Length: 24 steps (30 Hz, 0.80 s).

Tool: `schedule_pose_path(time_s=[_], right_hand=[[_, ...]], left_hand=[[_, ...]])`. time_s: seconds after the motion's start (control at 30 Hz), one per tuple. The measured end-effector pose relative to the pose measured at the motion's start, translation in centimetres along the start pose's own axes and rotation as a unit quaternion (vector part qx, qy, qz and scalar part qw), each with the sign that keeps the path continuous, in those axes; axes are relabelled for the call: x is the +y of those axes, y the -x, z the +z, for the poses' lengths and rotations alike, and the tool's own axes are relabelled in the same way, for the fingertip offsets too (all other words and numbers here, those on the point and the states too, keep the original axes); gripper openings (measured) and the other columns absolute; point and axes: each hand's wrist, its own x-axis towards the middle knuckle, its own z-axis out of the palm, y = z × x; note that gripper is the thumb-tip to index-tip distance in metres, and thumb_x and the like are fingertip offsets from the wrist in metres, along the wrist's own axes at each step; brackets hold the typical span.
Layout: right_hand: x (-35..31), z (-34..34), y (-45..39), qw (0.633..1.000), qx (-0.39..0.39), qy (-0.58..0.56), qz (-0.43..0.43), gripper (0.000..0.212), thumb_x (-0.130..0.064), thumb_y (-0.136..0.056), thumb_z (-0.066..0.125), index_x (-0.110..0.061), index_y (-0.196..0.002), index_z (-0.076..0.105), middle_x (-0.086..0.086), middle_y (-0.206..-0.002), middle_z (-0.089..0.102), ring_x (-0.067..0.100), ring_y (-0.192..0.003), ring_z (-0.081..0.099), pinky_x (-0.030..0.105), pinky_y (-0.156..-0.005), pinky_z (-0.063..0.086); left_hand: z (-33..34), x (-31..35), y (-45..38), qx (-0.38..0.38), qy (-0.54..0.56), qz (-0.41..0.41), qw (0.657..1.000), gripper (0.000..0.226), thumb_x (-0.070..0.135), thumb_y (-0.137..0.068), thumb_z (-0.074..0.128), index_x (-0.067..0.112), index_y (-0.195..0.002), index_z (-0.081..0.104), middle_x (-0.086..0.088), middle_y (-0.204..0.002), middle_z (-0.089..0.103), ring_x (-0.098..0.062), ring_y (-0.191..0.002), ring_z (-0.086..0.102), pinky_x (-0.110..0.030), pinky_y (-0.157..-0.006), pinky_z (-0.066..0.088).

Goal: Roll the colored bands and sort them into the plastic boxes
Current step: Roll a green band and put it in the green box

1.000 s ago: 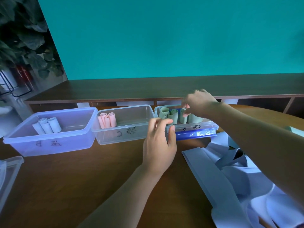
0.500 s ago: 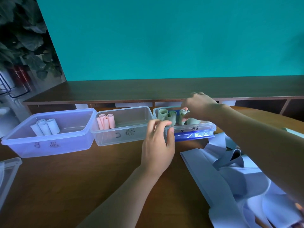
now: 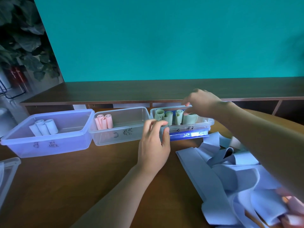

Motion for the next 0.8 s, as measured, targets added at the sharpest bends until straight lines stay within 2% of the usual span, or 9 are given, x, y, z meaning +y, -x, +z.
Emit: schedule_pose_path(time_s=[0.1,0.2,0.3,0.37,0.47,0.53,0.63,0.7,0.8], right_hand=[[0.6,-1.0,2.2,0.998,0.020,-0.059,0.027,0.035,-0.042,-0.091,0.072,-0.024,-0.120,0.071,-0.002,-0.118,0.071,0.028,-0.107,0.062,0.038,-0.090,0.051],[0.6,-1.7,5.6,0.990,0.041,-0.129,0.046,0.026,-0.043,-0.091,0.072,-0.027,-0.112,0.074,-0.006,-0.101,0.071,0.023,-0.097,0.063,0.034,-0.085,0.053],[-0.3,-2.3,10.0,0.981,0.073,-0.177,0.039,0.015,-0.039,-0.091,0.072,-0.027,-0.097,0.078,-0.011,-0.085,0.066,0.012,-0.076,0.057,0.027,-0.073,0.044],[-1.3,-2.5,13.3,0.976,0.080,-0.201,0.033,0.012,-0.035,-0.091,0.072,-0.025,-0.090,0.079,-0.011,-0.079,0.068,0.005,-0.070,0.054,0.026,-0.070,0.040],[-2.9,-2.8,18.0,0.971,0.081,-0.222,0.037,0.016,-0.036,-0.090,0.071,-0.027,-0.079,0.079,-0.012,-0.071,0.067,0.005,-0.066,0.055,0.023,-0.067,0.040],[-4.0,-3.1,20.9,0.966,0.080,-0.240,0.045,0.020,-0.037,-0.090,0.071,-0.026,-0.074,0.075,-0.020,-0.059,0.060,-0.003,-0.060,0.053,0.011,-0.060,0.034],[-5.5,-3.2,24.4,0.961,0.077,-0.262,0.038,0.033,-0.036,-0.094,0.068,-0.031,-0.061,0.063,-0.028,-0.051,0.052,-0.006,-0.058,0.051,0.011,-0.055,0.034],[-6.1,-2.6,25.8,0.959,0.083,-0.268,0.042,0.028,-0.038,-0.095,0.067,-0.027,-0.069,0.069,-0.024,-0.057,0.057,-0.003,-0.061,0.053,0.011,-0.056,0.033],[-6.5,-1.5,27.4,0.958,0.091,-0.264,0.068,0.023,-0.040,-0.091,0.071,-0.019,-0.097,0.078,-0.016,-0.075,0.061,0.001,-0.064,0.053,0.007,-0.060,0.035]], left_hand=[[-0.5,0.5,0.4,0.007,0.004,0.000,1.000,0.039,0.044,-0.099,0.045,0.017,-0.118,0.067,0.001,-0.119,0.059,-0.004,-0.093,0.059,0.001,-0.064,0.041],[-1.1,1.5,1.2,-0.007,0.027,0.004,1.000,0.028,0.034,-0.099,0.053,0.017,-0.119,0.065,0.004,-0.112,0.064,0.006,-0.092,0.056,-0.001,-0.071,0.041],[-1.8,3.3,2.4,-0.051,0.059,-0.023,0.997,0.022,0.026,-0.099,0.060,0.022,-0.120,0.065,0.008,-0.106,0.068,-0.003,-0.091,0.061,-0.004,-0.075,0.043],[-2.4,4.8,3.6,-0.081,0.099,-0.049,0.991,0.020,0.023,-0.098,0.062,0.023,-0.118,0.066,0.011,-0.099,0.070,-0.006,-0.085,0.063,-0.009,-0.073,0.045],[-3.6,7.1,5.7,-0.105,0.117,-0.081,0.984,0.017,0.025,-0.097,0.063,0.027,-0.114,0.067,0.013,-0.095,0.070,-0.005,-0.088,0.064,-0.013,-0.076,0.048],[-4.5,8.2,7.1,-0.117,0.113,-0.094,0.982,0.015,0.030,-0.098,0.062,0.029,-0.112,0.067,0.013,-0.093,0.070,-0.004,-0.088,0.064,-0.018,-0.077,0.051],[-5.8,9.4,8.9,-0.142,0.098,-0.110,0.979,0.017,0.036,-0.096,0.063,0.029,-0.111,0.068,0.013,-0.092,0.070,-0.004,-0.085,0.064,-0.024,-0.078,0.053],[-6.5,10.2,10.0,-0.164,0.096,-0.123,0.974,0.022,0.039,-0.095,0.065,0.027,-0.114,0.069,0.014,-0.096,0.070,-0.003,-0.087,0.064,-0.025,-0.079,0.054],[-7.2,11.5,11.2,-0.173,0.115,-0.148,0.967,0.028,0.039,-0.091,0.070,0.025,-0.115,0.070,0.011,-0.099,0.071,-0.003,-0.088,0.065,-0.023,-0.081,0.053]])
